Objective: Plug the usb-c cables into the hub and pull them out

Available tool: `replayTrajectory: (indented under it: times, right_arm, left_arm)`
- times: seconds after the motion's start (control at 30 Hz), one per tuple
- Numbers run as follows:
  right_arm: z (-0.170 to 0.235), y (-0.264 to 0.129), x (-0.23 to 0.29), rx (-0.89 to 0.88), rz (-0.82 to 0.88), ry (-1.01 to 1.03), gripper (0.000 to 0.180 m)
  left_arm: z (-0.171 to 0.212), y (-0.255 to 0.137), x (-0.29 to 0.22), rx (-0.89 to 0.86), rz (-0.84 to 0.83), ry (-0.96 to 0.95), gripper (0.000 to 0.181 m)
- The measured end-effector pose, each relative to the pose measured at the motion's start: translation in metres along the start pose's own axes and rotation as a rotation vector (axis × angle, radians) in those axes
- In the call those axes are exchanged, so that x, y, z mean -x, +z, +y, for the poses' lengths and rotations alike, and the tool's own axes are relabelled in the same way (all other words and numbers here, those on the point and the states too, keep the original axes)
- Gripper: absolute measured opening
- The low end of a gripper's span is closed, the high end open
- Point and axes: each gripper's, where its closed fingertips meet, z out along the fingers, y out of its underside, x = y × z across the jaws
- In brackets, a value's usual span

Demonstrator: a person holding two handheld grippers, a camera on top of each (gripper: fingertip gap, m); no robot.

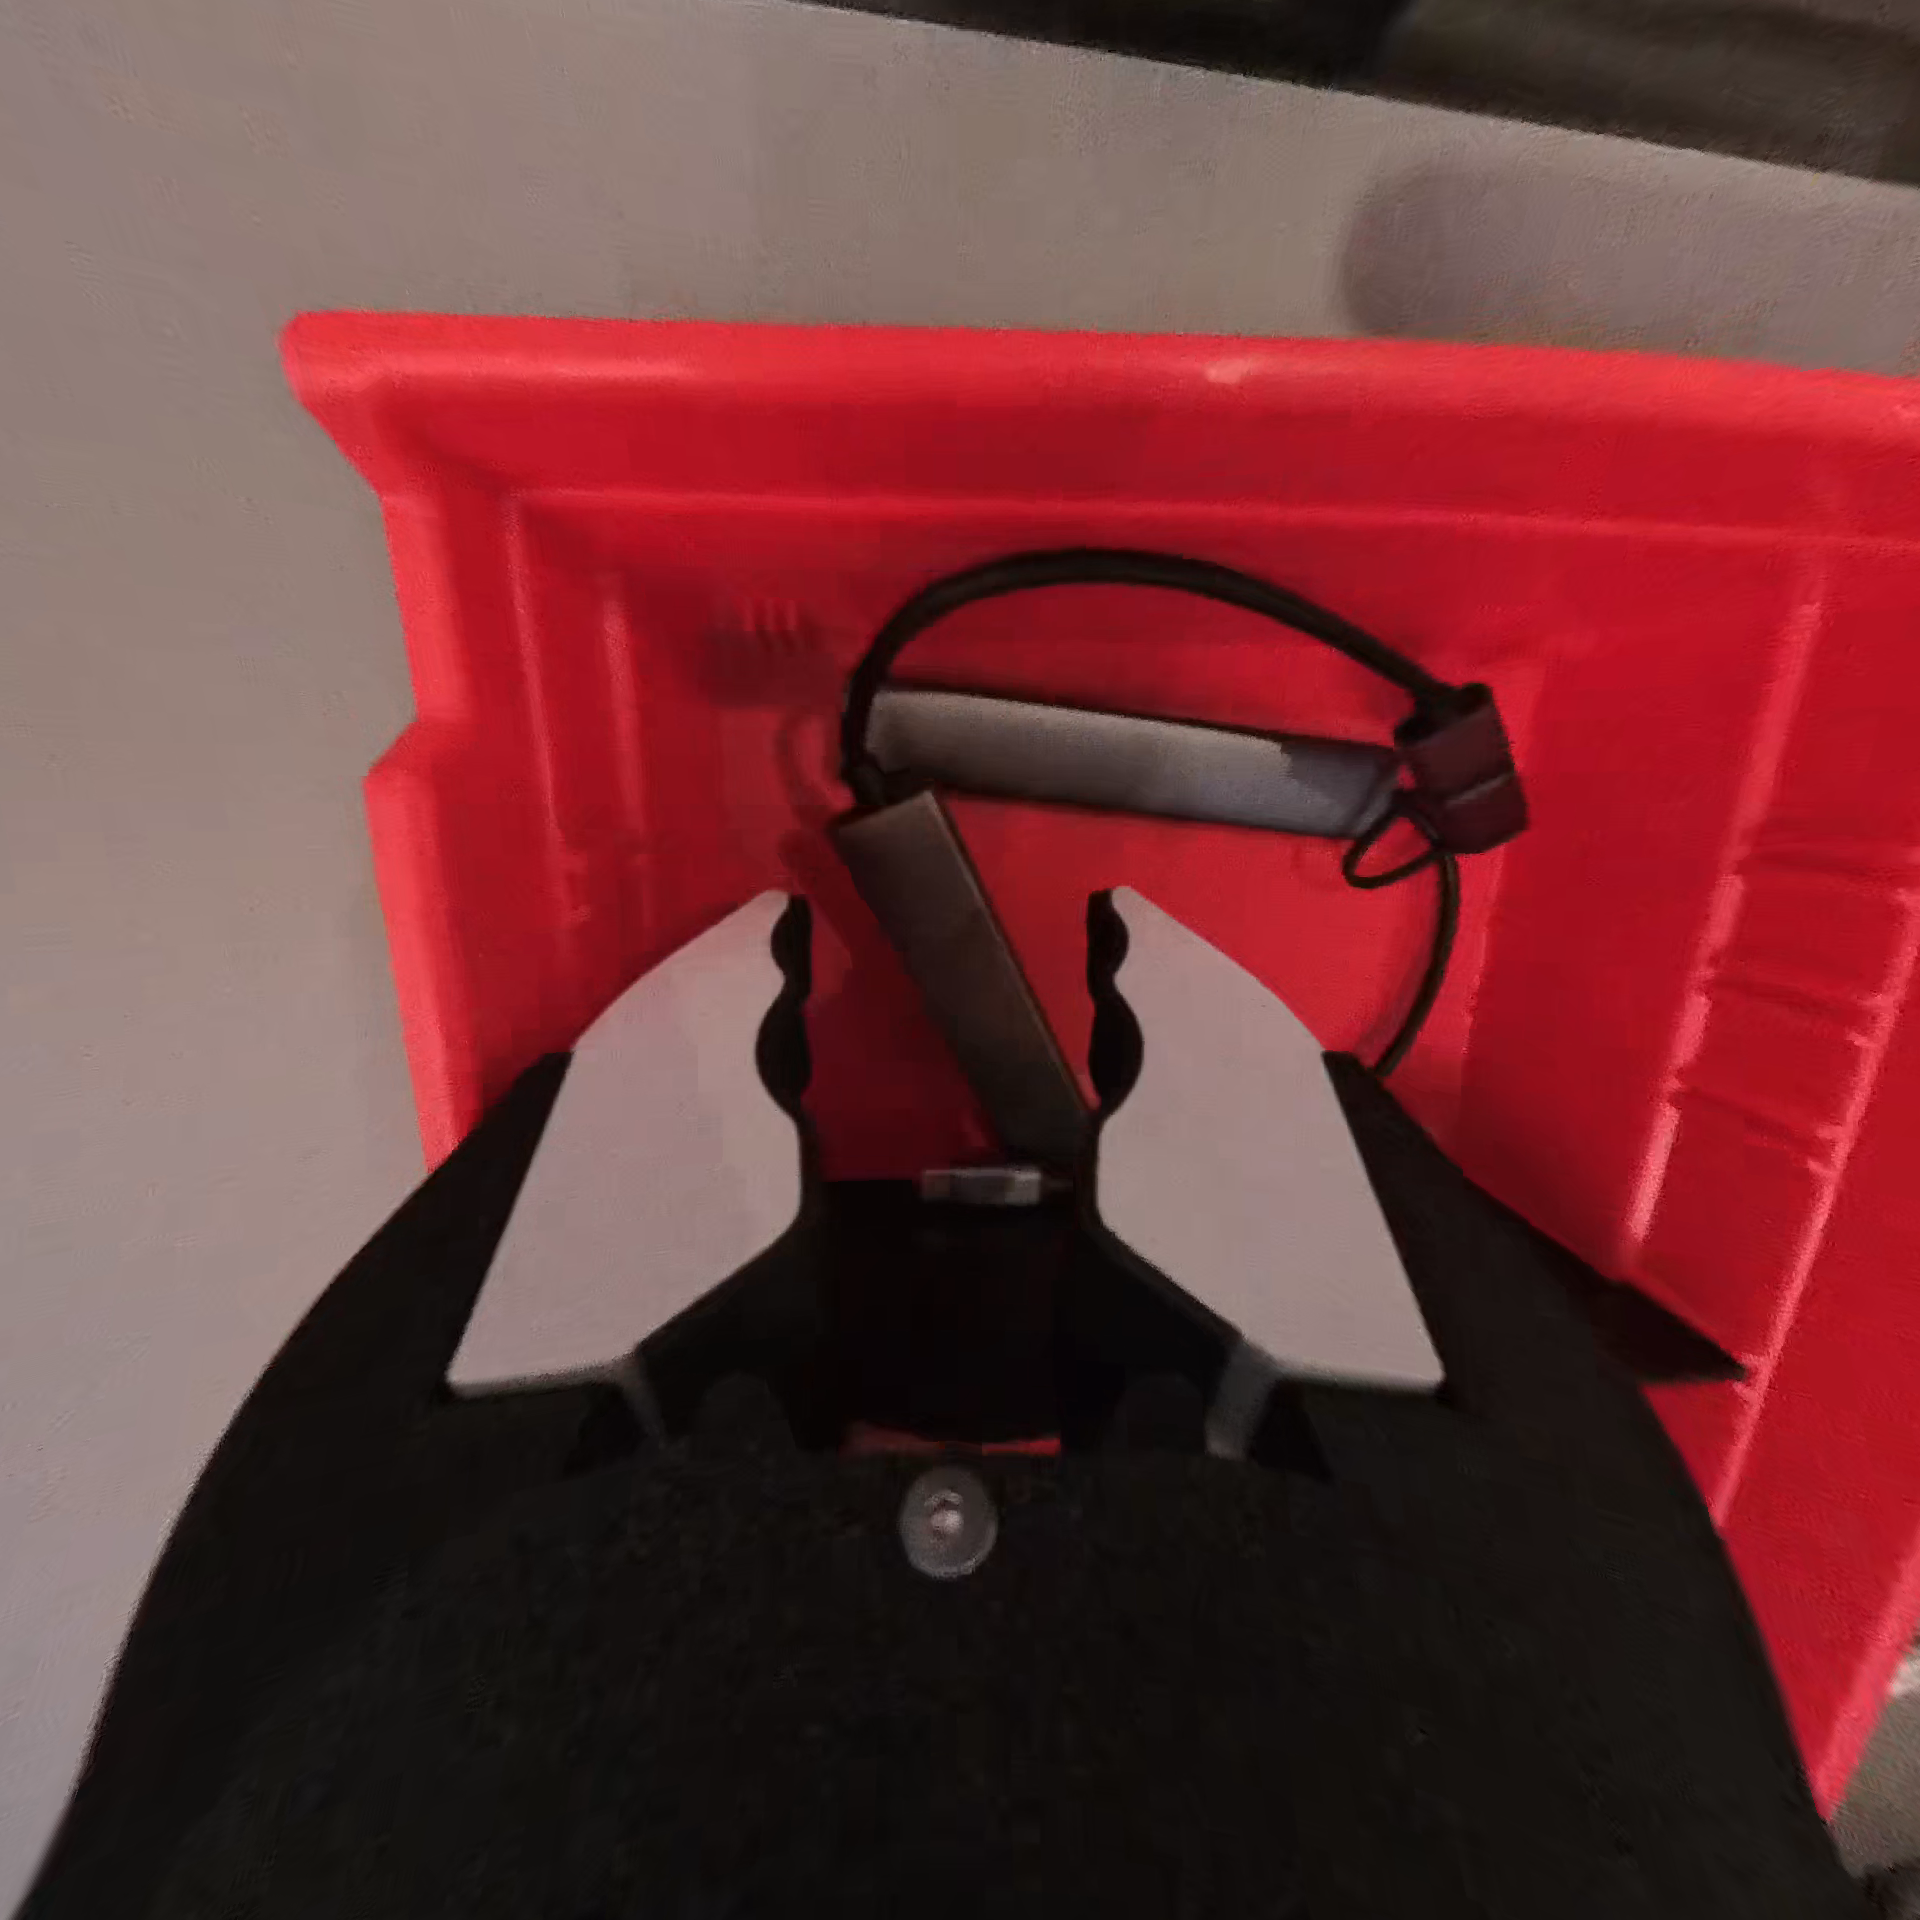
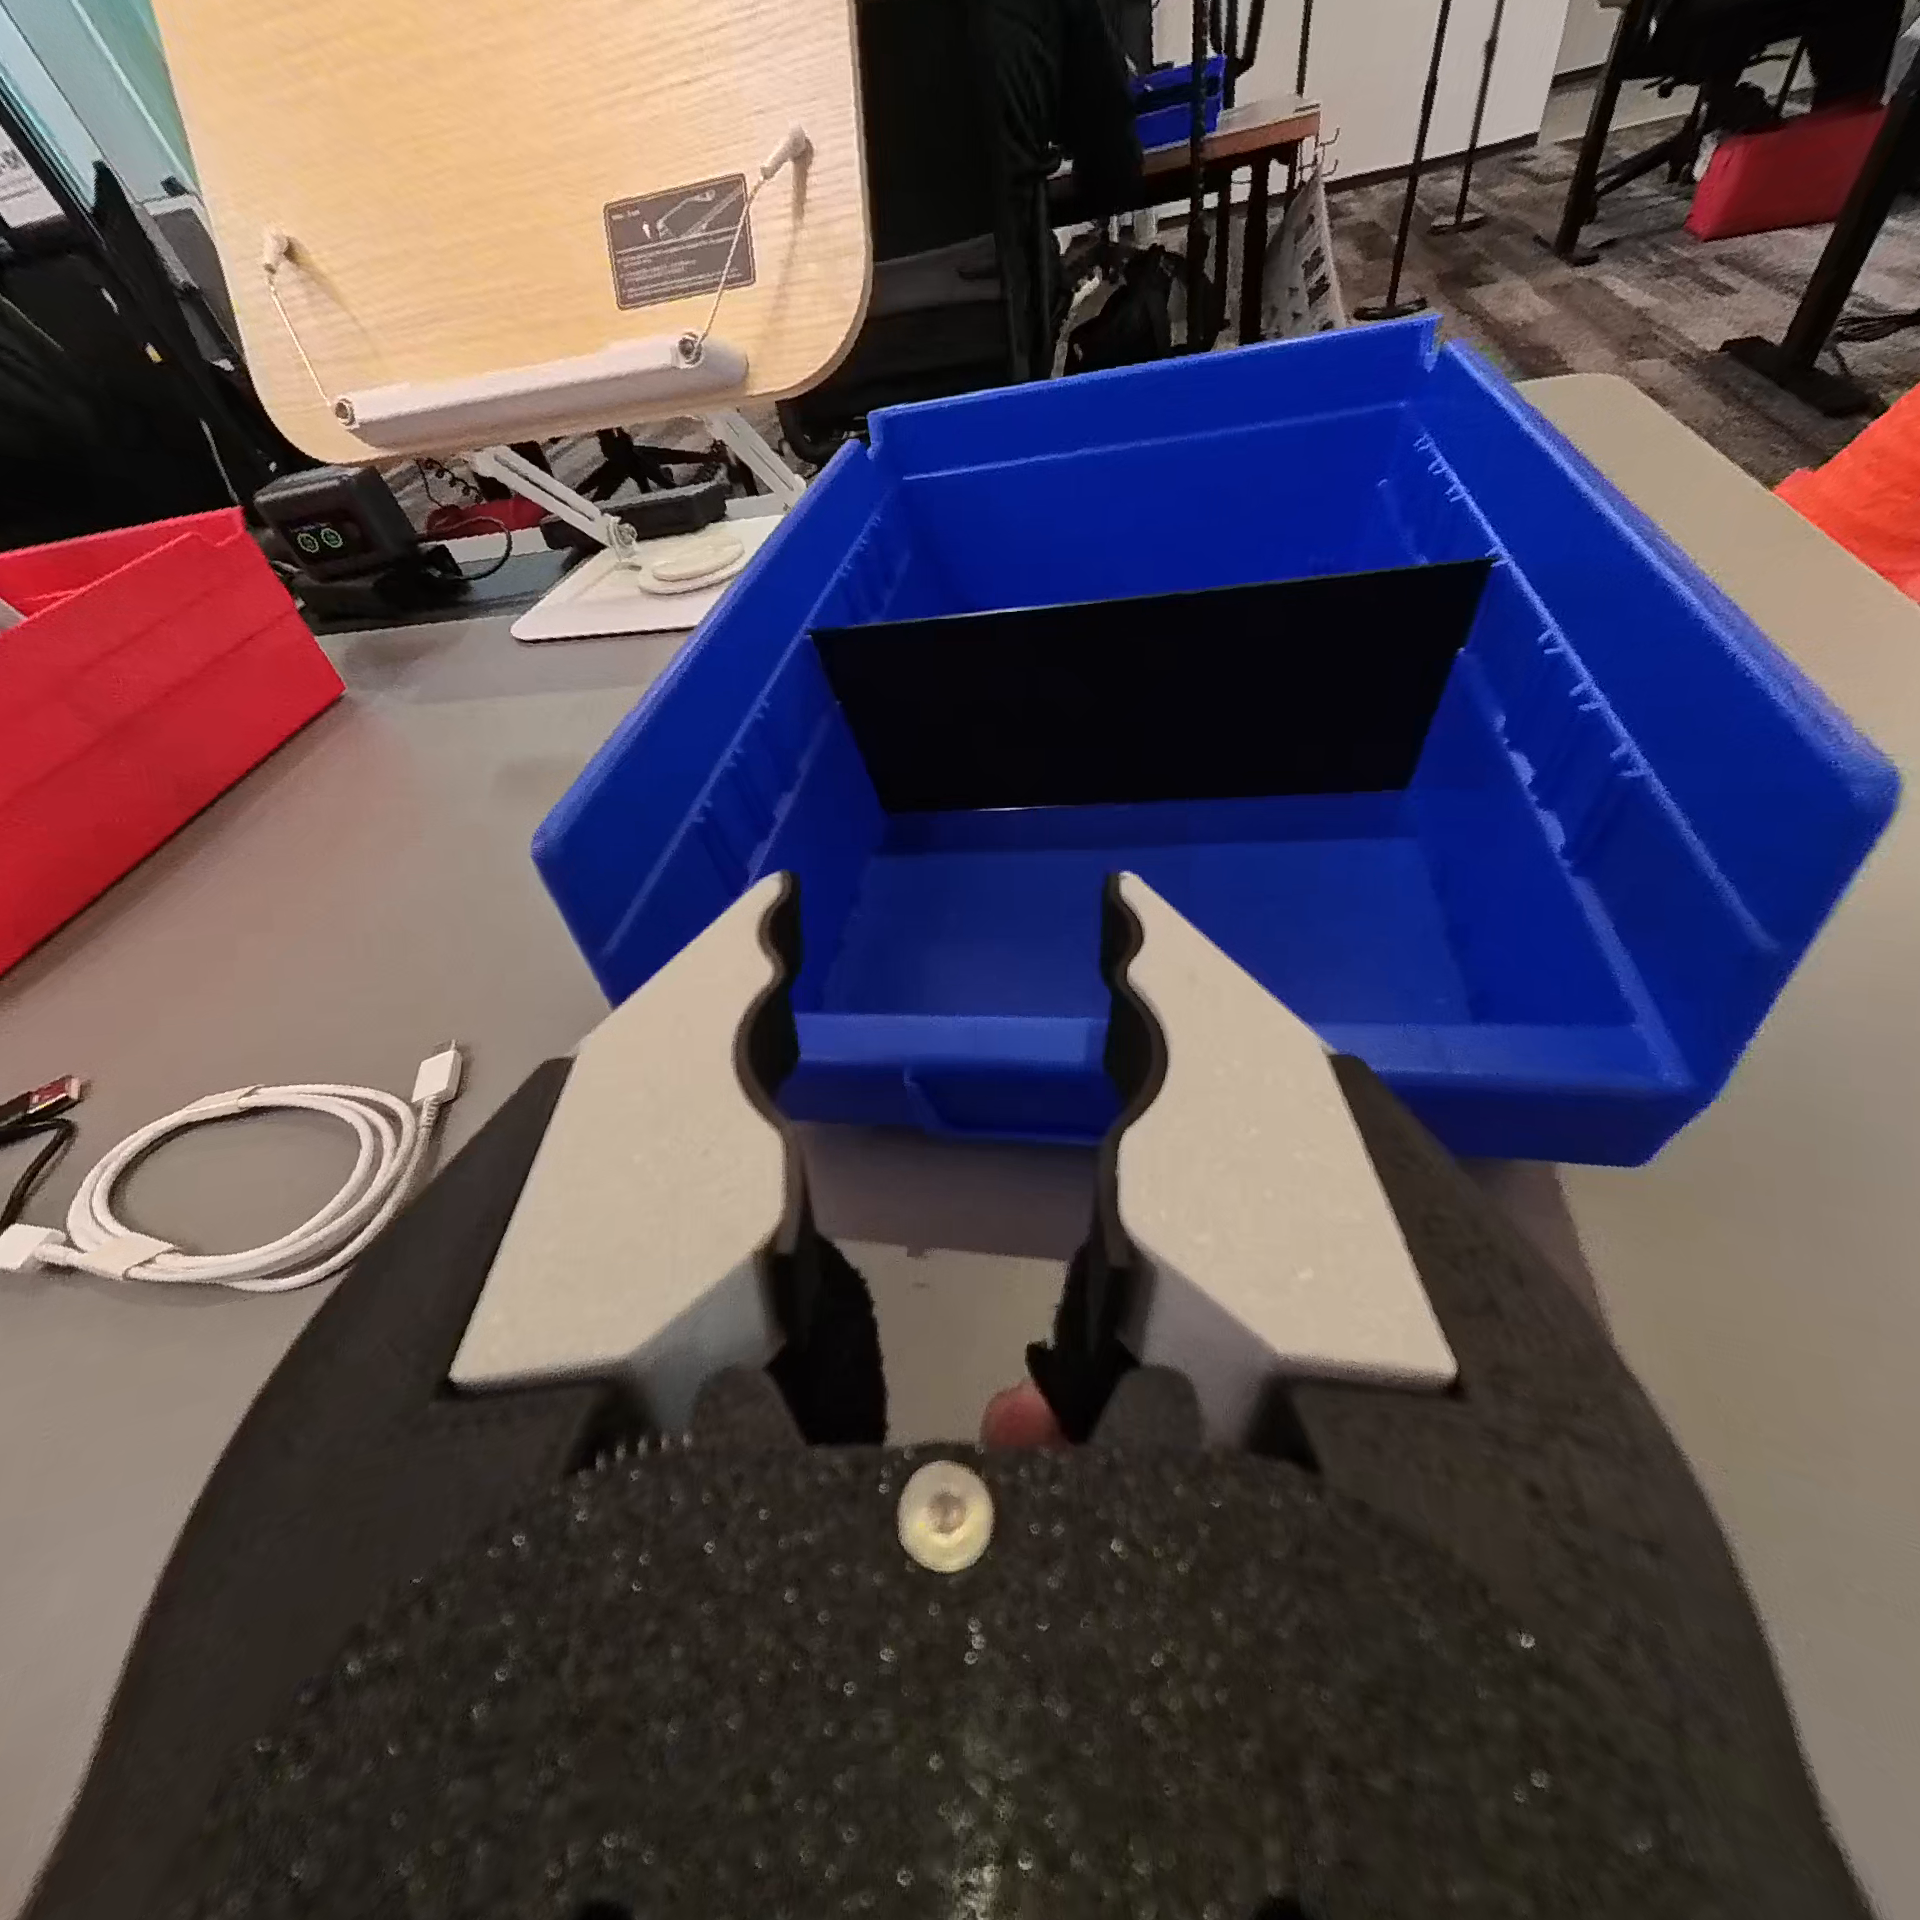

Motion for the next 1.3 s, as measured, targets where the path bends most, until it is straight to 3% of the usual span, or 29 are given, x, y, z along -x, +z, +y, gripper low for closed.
replayTrajectory:
  times: [0.3,0.4,0.47,0.7,0.9,1.03,1.3]
  right_arm:
    - [0.005,0.002,0.002,0.021,-0.031,0.030,0.057]
    - [0.005,0.002,0.003,0.025,-0.042,0.041,0.057]
    - [0.005,0.002,0.003,0.025,-0.049,0.054,0.057]
    - [-0.001,-0.001,0.003,-0.004,-0.059,0.073,0.056]
    - [-0.013,-0.005,0.013,-0.040,-0.080,0.094,0.055]
    - [-0.038,-0.011,0.047,-0.096,-0.161,0.062,0.054]
    - [-0.080,0.003,0.159,-0.090,-0.555,0.048,0.052]
  left_arm:
    - [0.004,0.017,0.005,0.035,-0.162,-0.006,0.045]
    - [0.014,0.023,0.004,0.089,-0.167,0.009,0.028]
    - [0.016,0.023,0.004,0.094,-0.162,0.017,0.028]
    - [0.003,-0.003,-0.010,-0.105,-0.067,0.039,0.024]
    - [-0.019,-0.083,-0.049,-0.526,-0.239,0.460,0.022]
    - [-0.008,-0.138,-0.097,-0.795,-0.422,0.799,0.022]
    - [0.046,-0.190,-0.201,-1.053,-0.785,1.316,0.022]
